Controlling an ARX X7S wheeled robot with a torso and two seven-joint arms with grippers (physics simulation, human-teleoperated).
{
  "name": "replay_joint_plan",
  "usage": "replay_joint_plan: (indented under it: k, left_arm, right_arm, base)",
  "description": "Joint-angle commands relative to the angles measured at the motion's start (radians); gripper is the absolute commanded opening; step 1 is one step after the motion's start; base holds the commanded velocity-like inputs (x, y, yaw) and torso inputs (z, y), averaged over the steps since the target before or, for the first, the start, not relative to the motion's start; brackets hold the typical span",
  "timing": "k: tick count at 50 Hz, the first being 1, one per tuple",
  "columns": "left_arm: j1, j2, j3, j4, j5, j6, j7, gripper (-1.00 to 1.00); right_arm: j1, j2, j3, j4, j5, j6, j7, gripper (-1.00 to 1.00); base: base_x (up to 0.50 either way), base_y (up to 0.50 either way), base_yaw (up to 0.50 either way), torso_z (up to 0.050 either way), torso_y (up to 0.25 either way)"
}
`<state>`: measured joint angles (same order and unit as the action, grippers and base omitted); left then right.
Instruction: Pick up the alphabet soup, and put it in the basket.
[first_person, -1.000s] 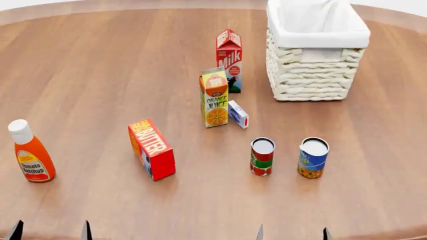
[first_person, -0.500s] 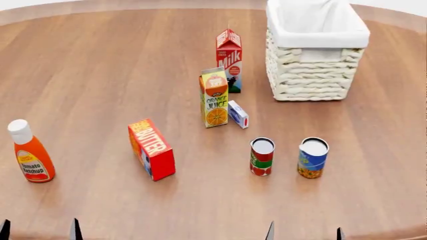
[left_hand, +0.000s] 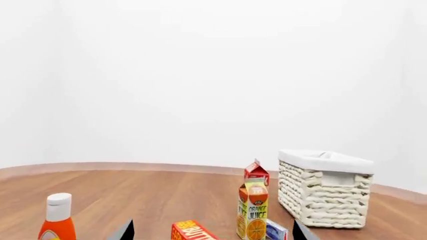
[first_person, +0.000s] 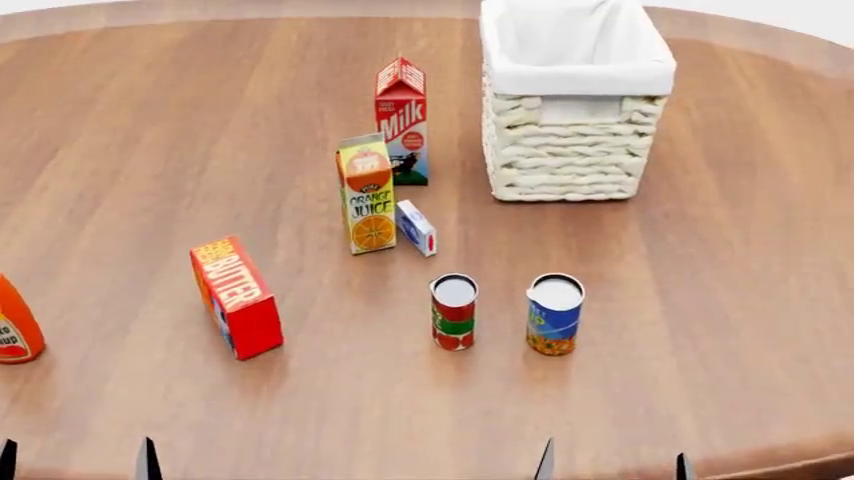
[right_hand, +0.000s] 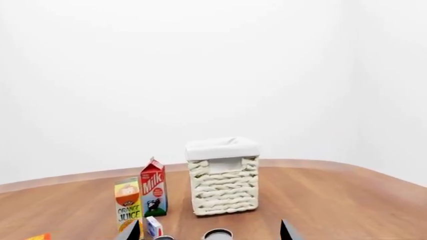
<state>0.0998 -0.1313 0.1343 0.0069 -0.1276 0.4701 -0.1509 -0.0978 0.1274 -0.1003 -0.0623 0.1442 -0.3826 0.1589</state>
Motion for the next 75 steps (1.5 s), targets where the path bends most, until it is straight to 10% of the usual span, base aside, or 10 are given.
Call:
replay_joint_plan:
  k: [1,75]
  left_arm:
    - [0.0,-0.008,0.011,-0.001,-0.002,0.006,-0.011,1.0]
    - [-0.008,-0.048,0.059,-0.012,-0.015,0.036,-0.066,1.0]
  right_arm:
    - [0.003,0.01,-0.008,0.002,0.011,0.001,0.012,1.0]
    - [-0.015,0.059,-0.074,0.015,-0.041,-0.134,0.053,1.0]
  base:
    - [0.0,-0.27,0.0,0.0,0.0]
    - [0.02,-0.18,0.0,0.0,0.0]
